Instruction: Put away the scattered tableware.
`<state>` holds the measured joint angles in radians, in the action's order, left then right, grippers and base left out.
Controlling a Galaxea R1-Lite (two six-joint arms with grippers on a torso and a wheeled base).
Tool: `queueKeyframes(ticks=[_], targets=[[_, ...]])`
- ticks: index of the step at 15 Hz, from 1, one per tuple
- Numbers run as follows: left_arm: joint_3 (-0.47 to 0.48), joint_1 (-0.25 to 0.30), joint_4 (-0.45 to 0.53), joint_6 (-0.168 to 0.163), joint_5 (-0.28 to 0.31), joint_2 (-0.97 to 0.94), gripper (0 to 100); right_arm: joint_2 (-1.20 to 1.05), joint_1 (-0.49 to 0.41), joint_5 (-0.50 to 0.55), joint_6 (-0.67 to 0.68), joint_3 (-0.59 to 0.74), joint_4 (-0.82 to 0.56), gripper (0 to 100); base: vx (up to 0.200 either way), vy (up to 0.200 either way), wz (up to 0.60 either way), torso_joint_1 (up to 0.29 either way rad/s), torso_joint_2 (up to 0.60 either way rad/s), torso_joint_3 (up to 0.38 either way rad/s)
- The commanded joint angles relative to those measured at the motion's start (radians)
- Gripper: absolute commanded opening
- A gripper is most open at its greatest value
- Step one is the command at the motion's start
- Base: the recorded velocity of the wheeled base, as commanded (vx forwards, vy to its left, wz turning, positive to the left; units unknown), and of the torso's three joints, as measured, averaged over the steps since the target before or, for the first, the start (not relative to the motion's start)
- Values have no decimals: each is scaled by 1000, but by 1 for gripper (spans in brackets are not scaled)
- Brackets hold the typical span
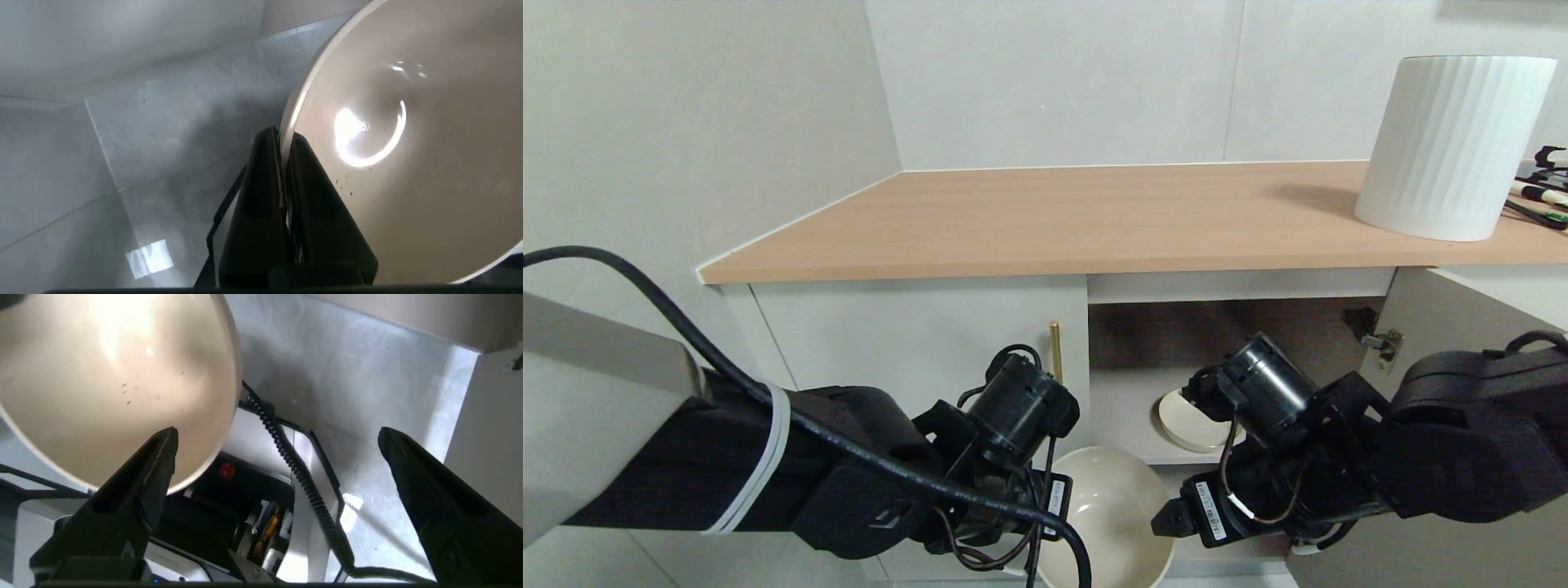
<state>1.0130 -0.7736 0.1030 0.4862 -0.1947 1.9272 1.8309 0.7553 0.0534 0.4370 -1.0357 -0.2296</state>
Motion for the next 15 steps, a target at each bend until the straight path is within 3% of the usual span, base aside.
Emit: queueKeyframes(ticks=[1, 2, 14, 15], targets=[[-2, -4, 0, 0, 0, -10, 0, 21, 1, 0, 0, 0, -1, 100, 0, 0, 0, 0, 0, 0], [-2, -6, 0, 2, 0, -8, 0, 21, 1, 0, 2, -3, 3, 0, 0, 0, 0, 0, 0, 0], [-2, -18, 1, 19, -2, -13, 0, 22, 1, -1, 2, 2, 13, 0, 0, 0, 0, 0, 0, 0], [-2, -18, 1, 19, -2, -13, 100, 22, 1, -1, 2, 2, 13, 0, 0, 0, 0, 0, 0, 0]])
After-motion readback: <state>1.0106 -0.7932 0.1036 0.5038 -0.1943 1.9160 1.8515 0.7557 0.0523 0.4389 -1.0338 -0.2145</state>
